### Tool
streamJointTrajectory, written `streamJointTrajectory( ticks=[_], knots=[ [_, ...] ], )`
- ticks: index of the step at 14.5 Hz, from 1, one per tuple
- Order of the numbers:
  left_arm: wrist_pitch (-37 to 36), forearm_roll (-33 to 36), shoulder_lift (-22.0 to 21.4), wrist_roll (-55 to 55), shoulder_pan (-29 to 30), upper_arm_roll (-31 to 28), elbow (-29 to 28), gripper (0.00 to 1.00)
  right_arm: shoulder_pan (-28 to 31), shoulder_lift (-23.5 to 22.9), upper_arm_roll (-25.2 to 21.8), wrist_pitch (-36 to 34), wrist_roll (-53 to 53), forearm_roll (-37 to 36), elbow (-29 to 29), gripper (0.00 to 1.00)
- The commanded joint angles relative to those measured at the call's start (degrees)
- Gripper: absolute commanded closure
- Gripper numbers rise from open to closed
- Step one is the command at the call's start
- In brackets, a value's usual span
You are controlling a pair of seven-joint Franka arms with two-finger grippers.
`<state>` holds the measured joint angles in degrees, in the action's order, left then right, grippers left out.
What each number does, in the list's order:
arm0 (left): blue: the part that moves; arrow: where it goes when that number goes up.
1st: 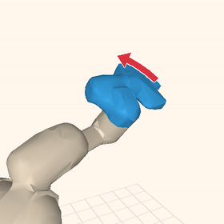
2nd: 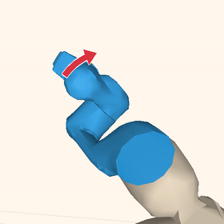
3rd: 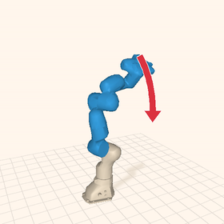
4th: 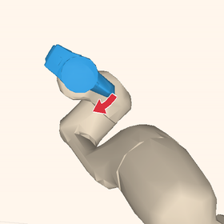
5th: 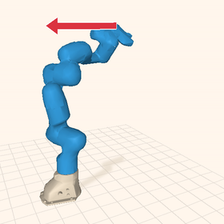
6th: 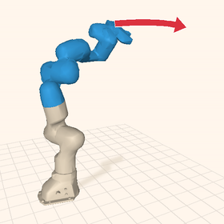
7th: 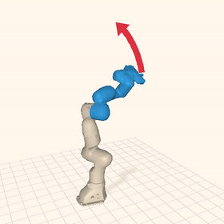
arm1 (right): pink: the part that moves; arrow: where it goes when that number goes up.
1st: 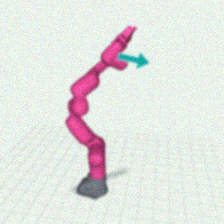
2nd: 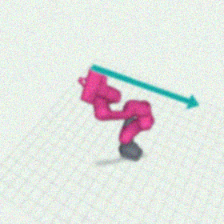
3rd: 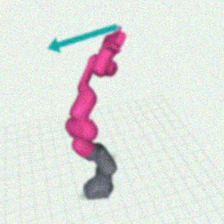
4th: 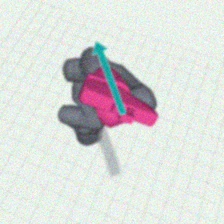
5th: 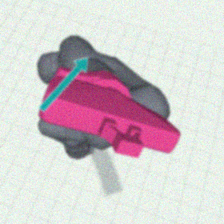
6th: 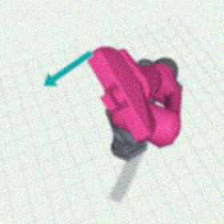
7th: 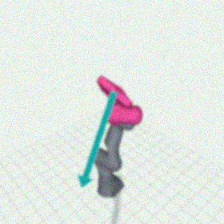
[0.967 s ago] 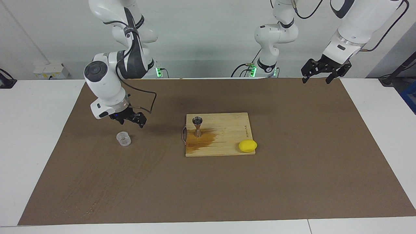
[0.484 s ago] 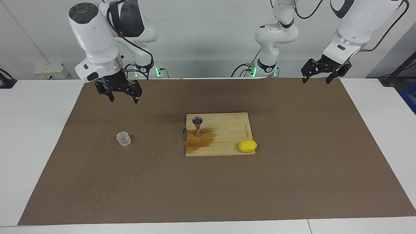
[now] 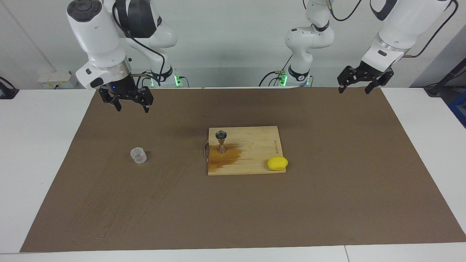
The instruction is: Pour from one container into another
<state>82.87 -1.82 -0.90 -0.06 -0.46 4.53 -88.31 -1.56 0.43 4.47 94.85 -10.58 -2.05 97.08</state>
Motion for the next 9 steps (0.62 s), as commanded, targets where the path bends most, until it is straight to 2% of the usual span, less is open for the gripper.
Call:
streamJointTrajectory(
  ticks=[1, 9],
  knots=[
    [-0.34, 0.77, -1.56, 0.06, 0.02, 0.04, -1.51, 0.00, 0.77, 0.27, 0.45, -2.03, 2.75, -0.32, -0.23, 0.01],
    [-0.34, 0.77, -1.56, 0.06, 0.02, 0.04, -1.51, 0.00, 0.86, -0.17, 0.37, -0.98, 5.57, 1.17, -2.43, 0.01]
  ],
)
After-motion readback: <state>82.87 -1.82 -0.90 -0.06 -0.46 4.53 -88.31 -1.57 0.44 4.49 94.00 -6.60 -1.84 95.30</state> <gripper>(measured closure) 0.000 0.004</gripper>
